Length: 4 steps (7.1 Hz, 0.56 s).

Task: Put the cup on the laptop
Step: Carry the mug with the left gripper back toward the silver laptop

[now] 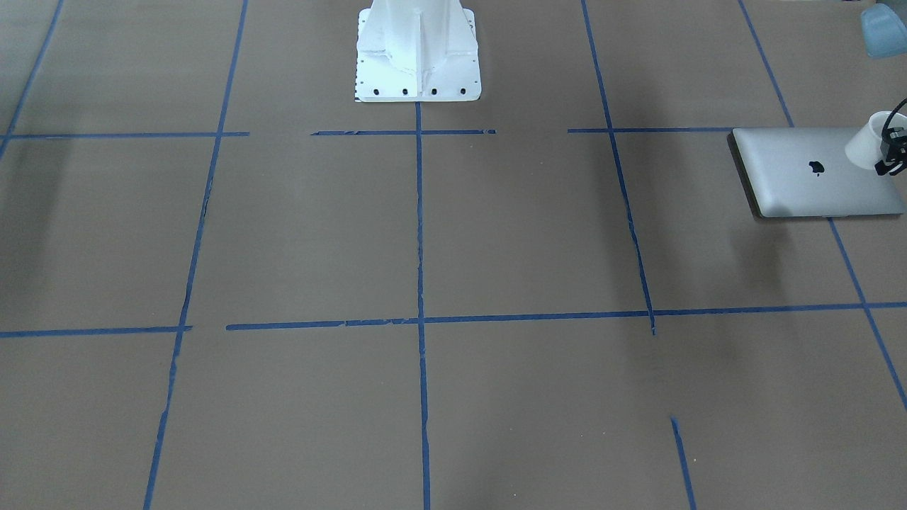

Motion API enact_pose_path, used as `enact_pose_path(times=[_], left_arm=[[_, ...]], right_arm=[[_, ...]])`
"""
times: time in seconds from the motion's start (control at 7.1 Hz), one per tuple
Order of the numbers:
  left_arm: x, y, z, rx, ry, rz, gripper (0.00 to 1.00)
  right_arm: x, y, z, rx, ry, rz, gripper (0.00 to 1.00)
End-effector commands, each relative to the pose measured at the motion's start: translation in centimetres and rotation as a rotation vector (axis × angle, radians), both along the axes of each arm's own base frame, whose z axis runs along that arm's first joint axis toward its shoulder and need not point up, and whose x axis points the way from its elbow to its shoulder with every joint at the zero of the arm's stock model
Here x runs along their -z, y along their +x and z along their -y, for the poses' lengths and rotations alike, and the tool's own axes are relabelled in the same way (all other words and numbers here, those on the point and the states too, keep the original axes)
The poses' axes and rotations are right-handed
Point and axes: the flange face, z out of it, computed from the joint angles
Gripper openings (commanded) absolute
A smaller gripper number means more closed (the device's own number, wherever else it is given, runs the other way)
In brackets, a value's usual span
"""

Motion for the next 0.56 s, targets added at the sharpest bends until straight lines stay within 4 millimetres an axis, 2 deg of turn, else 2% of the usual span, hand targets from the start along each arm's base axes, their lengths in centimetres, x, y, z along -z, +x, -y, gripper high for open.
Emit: enact_pose_path(times=[0.0, 0.42], left_arm=[[-6.1, 0.8, -1.3, 0.072, -0.007, -0.017, 0.0], [-7.9, 4.8, -2.6, -0.013, -0.032, -0.017, 0.0]], right_arm=[[0.0, 0.0, 0.0, 0.0, 0.0, -0.002, 1.0], [0.0, 0.0, 0.0, 0.0, 0.0, 0.0, 1.0]])
